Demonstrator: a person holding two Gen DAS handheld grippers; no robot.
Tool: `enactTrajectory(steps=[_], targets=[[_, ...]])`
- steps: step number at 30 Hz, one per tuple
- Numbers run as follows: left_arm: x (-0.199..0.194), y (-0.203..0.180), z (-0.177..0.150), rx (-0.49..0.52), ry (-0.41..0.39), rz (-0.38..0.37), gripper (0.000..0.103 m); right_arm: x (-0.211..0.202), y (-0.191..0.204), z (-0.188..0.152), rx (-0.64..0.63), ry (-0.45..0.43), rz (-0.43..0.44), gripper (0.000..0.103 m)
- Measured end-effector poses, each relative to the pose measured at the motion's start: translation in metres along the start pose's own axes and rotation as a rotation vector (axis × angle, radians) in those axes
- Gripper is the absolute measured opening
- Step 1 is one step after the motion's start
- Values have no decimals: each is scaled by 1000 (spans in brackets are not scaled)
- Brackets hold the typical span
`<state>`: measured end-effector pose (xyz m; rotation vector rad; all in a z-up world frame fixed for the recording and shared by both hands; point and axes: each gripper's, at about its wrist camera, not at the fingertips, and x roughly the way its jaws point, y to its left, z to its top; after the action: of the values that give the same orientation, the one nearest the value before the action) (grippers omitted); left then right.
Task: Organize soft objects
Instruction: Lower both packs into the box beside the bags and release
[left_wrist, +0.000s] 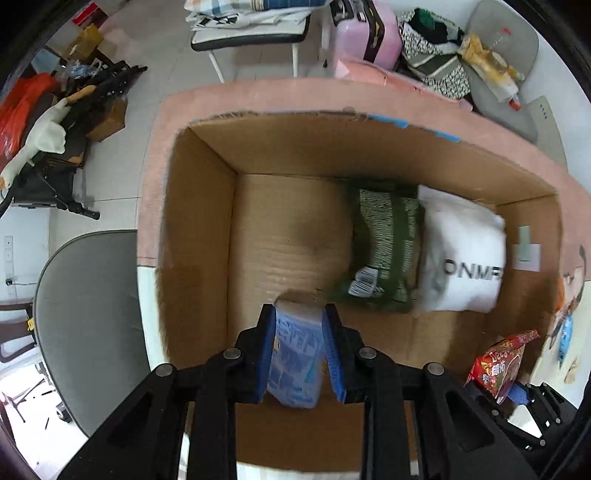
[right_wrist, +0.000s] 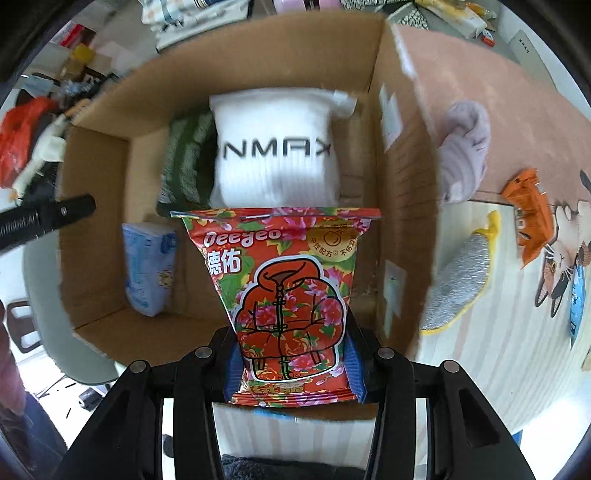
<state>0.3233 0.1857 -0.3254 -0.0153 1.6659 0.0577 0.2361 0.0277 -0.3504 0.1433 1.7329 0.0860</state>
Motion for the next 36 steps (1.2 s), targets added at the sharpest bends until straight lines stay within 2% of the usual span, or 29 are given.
enactTrajectory(steps=[8, 11, 13, 14, 15, 17, 18, 19, 20, 21, 25, 29, 36], targets=[[25, -9, -7, 10, 50, -42, 24, 39, 13, 11, 29, 57, -29, 48], [21, -10, -15, 9, 50, -32, 26, 42, 17, 14, 26, 77, 4, 50], [17, -9, -21, 7, 47, -41, 29, 42, 16, 13, 23, 82, 16, 67], [12, -9, -27, 3, 34, -50, 35, 38, 18, 12, 16, 73, 16, 86], [8, -6, -30, -1, 22, -50, 41, 35, 20, 11, 10, 62, 16, 95], [-4, -5, -37, -7, -23, -48, 68, 24, 24, 7, -9, 33, -15, 95], [-11, -4, -43, -5, -50, -37, 75, 21, 24, 5, -16, 26, -26, 95], [-19, -3, -49, -2, -75, -30, 88, 16, 24, 3, -24, 18, -37, 95], [-26, -2, -54, 0, -97, -20, 96, 11, 25, 0, -25, 7, -48, 99], [-31, 0, -58, 0, -113, -19, 98, 6, 24, -3, -26, -3, -56, 103], [-51, 6, -79, -11, -164, -35, 99, -16, 22, -15, -43, -74, -95, 103], [-68, 6, -95, -34, -198, -57, 99, -49, 19, -32, -52, -133, -87, 103], [-104, -2, -125, -17, -282, -17, 99, -87, 20, -66, -71, -217, -68, 103]])
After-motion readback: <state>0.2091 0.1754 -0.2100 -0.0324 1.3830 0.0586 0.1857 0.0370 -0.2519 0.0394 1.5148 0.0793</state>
